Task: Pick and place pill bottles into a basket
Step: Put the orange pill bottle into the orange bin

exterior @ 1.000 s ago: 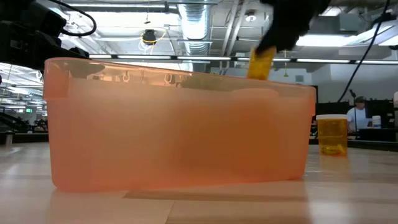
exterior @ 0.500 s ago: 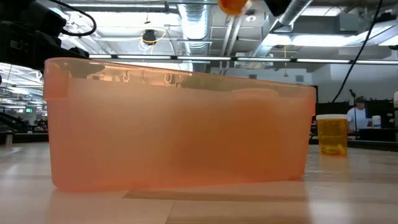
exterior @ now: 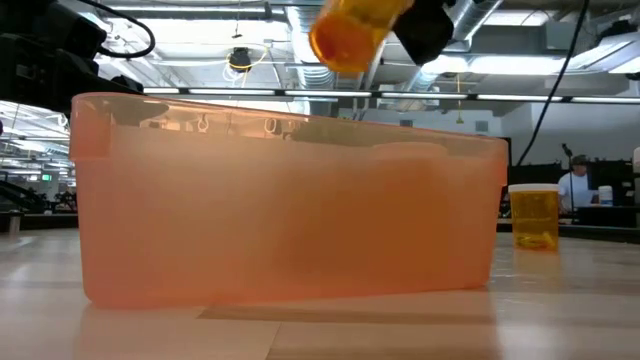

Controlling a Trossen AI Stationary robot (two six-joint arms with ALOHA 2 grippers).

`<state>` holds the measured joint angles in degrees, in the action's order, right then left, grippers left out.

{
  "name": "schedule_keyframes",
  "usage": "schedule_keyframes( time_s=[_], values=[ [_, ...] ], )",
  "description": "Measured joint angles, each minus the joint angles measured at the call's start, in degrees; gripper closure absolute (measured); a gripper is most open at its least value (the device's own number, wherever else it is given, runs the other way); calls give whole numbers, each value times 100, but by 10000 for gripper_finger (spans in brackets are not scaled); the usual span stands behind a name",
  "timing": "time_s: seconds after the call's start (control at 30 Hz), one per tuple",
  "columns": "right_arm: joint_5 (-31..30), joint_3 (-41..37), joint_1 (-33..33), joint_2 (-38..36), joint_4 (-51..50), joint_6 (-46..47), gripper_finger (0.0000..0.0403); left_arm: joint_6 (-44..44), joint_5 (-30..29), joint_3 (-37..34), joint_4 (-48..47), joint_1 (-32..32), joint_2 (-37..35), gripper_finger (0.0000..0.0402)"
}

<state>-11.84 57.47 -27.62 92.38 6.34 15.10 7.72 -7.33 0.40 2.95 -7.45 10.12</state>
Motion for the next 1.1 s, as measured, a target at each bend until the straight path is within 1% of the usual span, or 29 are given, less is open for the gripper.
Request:
schedule_keyframes(
  time_s=[0.1,0.17,0.27,0.33,0.4,0.47,0.63,0.77,0.87,1.1],
  values=[
    [-2,15,-26,158,193,126,180,-19,-1,0,1,1,-1,159],
    [15,-13,-28,185,136,141,176,6,-2,-1,1,0,1,159],
    [22,29,-48,306,379,162,189,-20,0,0,0,0,0,159],
    [22,-24,-55,357,295,159,201,-28,0,0,1,-1,1,159],
    [67,9,-77,465,562,159,208,-4,0,0,1,-1,1,159],
    [97,10,-89,546,663,158,207,-18,0,0,1,-1,-1,159],
    [125,16,-100,721,924,227,188,-4,0,-2,0,1,1,159],
    [127,40,-96,855,1392,157,200,-30,0,0,1,1,-1,159],
    [133,16,-98,1022,1555,104,208,1,1,-1,0,0,1,159],
    [120,20,-96,1308,1706,76,182,16,0,0,1,-1,1,159]
  ],
)
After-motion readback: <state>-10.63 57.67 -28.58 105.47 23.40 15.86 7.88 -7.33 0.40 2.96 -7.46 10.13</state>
